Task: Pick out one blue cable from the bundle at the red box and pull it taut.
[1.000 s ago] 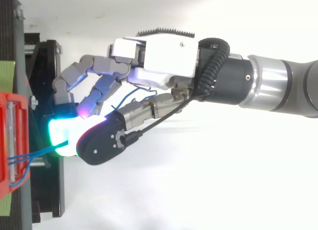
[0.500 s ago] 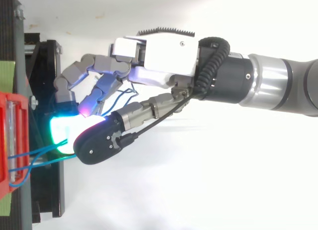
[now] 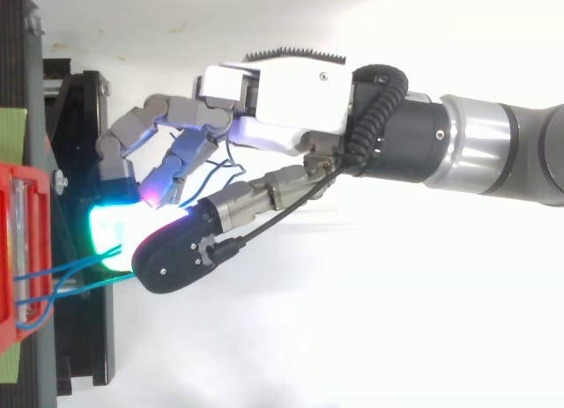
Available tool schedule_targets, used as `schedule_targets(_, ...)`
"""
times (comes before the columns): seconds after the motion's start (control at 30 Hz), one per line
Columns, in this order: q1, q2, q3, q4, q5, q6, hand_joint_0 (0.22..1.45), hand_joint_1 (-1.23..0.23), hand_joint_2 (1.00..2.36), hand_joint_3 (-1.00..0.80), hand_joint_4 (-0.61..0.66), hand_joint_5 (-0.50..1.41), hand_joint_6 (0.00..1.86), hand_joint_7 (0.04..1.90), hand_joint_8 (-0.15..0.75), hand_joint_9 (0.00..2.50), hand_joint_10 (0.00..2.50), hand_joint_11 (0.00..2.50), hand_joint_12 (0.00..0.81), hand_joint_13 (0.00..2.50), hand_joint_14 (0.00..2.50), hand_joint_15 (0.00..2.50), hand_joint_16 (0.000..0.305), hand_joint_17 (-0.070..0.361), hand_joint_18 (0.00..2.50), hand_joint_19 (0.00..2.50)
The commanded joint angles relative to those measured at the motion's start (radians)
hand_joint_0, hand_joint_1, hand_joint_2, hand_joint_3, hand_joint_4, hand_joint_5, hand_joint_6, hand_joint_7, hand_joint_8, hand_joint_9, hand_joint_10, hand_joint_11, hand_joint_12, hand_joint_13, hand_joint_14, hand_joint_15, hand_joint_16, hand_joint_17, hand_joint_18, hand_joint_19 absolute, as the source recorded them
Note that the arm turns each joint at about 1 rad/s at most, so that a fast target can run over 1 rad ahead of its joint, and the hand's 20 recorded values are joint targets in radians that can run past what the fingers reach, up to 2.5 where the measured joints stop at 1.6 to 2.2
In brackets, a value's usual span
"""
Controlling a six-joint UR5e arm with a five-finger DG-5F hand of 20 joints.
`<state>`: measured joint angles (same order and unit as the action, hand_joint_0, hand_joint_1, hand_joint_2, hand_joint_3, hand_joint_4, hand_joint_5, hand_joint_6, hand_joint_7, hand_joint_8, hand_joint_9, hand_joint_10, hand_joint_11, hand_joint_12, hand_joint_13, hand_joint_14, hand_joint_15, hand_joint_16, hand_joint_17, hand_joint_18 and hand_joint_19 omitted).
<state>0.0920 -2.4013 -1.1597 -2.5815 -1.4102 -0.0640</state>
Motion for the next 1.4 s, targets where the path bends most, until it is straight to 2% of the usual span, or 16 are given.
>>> schedule_targets(0.0, 0.000, -0.001, 0.000, 0.001, -0.001, 0.000, 0.71, -0.81, 1.01, -0.40, -0.02, -0.21, 0.94, 1.05, 0.225, 0.94, 0.02, 0.76, 0.291, 0.91, 0.02, 0.65, 0.040, 0.090, 0.76, 0.71)
schedule_targets(0.27, 0.000, 0.001, 0.000, 0.000, 0.001, 0.001, 0.74, -0.85, 1.00, -0.50, -0.02, -0.21, 0.94, 1.08, 0.211, 0.94, 0.02, 0.77, 0.285, 0.92, 0.02, 0.64, 0.040, 0.089, 0.76, 0.70)
schedule_targets(0.73, 0.000, -0.001, 0.000, -0.009, 0.001, 0.001, 0.73, -0.85, 1.00, -0.50, -0.01, -0.21, 0.94, 1.08, 0.214, 0.95, 0.02, 0.77, 0.284, 0.92, 0.02, 0.65, 0.040, 0.089, 0.77, 0.70)
schedule_targets(0.9, 0.000, 0.001, 0.000, -0.009, 0.001, 0.001, 0.74, -0.90, 1.00, -0.50, 0.01, -0.22, 0.94, 1.06, 0.198, 0.91, 0.02, 0.75, 0.284, 0.91, 0.02, 0.64, 0.039, 0.088, 0.77, 0.65)
schedule_targets(1.03, 0.000, 0.001, 0.000, -0.009, -0.001, 0.003, 0.77, -0.91, 1.00, -0.50, -0.01, -0.22, 0.94, 1.07, 0.168, 0.88, 0.02, 0.75, 0.263, 0.89, 0.02, 0.60, 0.030, 0.069, 0.72, 0.58)
schedule_targets(1.17, 0.000, 0.001, 0.000, -0.011, -0.001, 0.004, 0.78, -0.90, 1.00, -0.50, -0.01, -0.25, 0.94, 1.03, 0.132, 0.72, 0.02, 0.71, 0.247, 0.78, 0.02, 0.54, 0.029, 0.065, 0.66, 0.54)
schedule_targets(1.33, 0.000, 0.001, 0.000, -0.016, -0.001, 0.007, 0.71, -0.93, 1.00, -0.50, 0.00, -0.26, 0.94, 1.00, 0.121, 0.68, 0.02, 0.69, 0.253, 0.75, 0.02, 0.53, 0.030, 0.067, 0.63, 0.53)
schedule_targets(1.37, 0.000, 0.001, 0.000, -0.016, -0.001, 0.007, 0.67, -0.94, 1.00, -0.50, 0.01, -0.25, 0.93, 1.00, 0.131, 0.69, 0.02, 0.70, 0.252, 0.75, 0.02, 0.54, 0.030, 0.067, 0.64, 0.54)
